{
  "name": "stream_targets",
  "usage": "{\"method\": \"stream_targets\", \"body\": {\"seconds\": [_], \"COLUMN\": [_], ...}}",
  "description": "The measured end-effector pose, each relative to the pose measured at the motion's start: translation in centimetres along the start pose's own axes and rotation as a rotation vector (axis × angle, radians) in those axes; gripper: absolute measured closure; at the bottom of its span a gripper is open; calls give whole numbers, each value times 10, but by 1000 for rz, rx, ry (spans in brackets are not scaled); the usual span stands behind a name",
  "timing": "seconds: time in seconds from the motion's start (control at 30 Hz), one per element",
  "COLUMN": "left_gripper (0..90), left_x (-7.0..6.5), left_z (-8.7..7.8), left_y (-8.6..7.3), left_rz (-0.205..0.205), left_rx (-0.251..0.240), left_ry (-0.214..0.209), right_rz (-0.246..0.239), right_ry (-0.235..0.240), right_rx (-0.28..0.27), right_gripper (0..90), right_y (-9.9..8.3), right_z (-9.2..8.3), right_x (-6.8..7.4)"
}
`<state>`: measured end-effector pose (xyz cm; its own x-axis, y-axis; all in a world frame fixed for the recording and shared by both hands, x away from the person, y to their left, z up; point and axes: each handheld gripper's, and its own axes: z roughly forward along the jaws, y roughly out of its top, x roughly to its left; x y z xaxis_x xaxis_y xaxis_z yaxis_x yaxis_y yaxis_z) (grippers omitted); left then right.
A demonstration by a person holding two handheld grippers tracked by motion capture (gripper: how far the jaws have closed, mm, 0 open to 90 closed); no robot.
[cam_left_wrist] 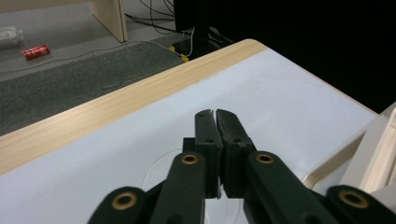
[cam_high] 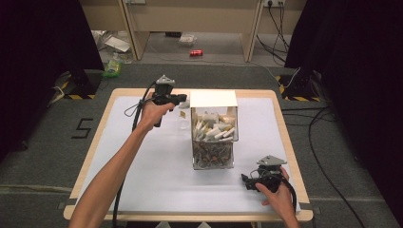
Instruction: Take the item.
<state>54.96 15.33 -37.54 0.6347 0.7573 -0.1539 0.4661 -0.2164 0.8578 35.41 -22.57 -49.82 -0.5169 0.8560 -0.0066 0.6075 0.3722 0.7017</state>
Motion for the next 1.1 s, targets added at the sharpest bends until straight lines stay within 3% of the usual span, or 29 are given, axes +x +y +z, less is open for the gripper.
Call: {"method": "stream_targets", "body": {"seconds": [0.43, 0.67, 1.1], "left_gripper": [724, 503, 281], "left_x": [4, 5, 9], "left_z": [-10, -20, -40], "left_y": [-1, -1, -13], "left_rz": [8, -5, -41], "left_rx": [10, 20, 34], "left_ry": [6, 24, 52], "right_rz": [6, 6, 1], "right_ry": [0, 1, 1], "right_rx": [0, 0, -1], "right_gripper": [24, 24, 24], "right_y": [0, 0, 0], "right_z": [0, 0, 0], "right_x": [0, 0, 0]}}
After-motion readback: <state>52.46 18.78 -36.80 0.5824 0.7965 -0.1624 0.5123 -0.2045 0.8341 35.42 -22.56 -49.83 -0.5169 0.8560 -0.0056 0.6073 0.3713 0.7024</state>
